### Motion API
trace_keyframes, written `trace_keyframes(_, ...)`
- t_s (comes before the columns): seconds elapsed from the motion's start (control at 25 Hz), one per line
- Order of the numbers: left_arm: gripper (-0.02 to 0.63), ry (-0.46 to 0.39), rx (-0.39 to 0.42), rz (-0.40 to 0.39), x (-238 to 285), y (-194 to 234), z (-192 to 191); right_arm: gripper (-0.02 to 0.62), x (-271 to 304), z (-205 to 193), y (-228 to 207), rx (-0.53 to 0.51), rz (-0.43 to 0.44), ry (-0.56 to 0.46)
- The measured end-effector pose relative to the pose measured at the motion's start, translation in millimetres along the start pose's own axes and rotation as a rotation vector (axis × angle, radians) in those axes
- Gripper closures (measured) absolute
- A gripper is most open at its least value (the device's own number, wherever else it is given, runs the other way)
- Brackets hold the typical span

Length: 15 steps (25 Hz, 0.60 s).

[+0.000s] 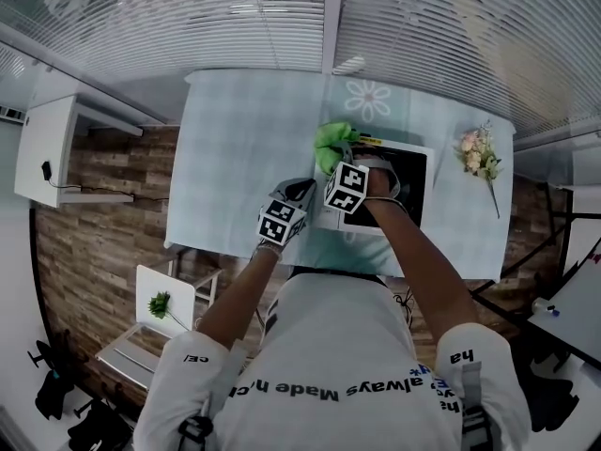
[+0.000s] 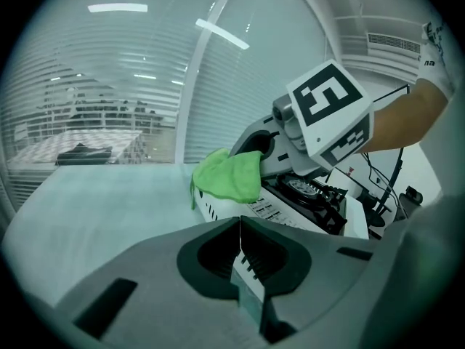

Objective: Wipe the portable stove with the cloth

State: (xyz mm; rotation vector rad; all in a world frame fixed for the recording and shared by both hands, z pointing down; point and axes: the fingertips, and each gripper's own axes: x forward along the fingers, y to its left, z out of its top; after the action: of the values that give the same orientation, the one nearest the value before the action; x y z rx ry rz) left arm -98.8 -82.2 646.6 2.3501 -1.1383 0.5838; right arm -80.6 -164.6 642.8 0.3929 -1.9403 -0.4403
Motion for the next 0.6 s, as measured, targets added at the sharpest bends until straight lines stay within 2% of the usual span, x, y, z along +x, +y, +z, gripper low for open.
trace_keyframes(0.6, 0.594, 0.028, -0.002, -0.005, -4, -3, -7, 0.569, -29, 9, 57, -0.002, 0.089, -0.027)
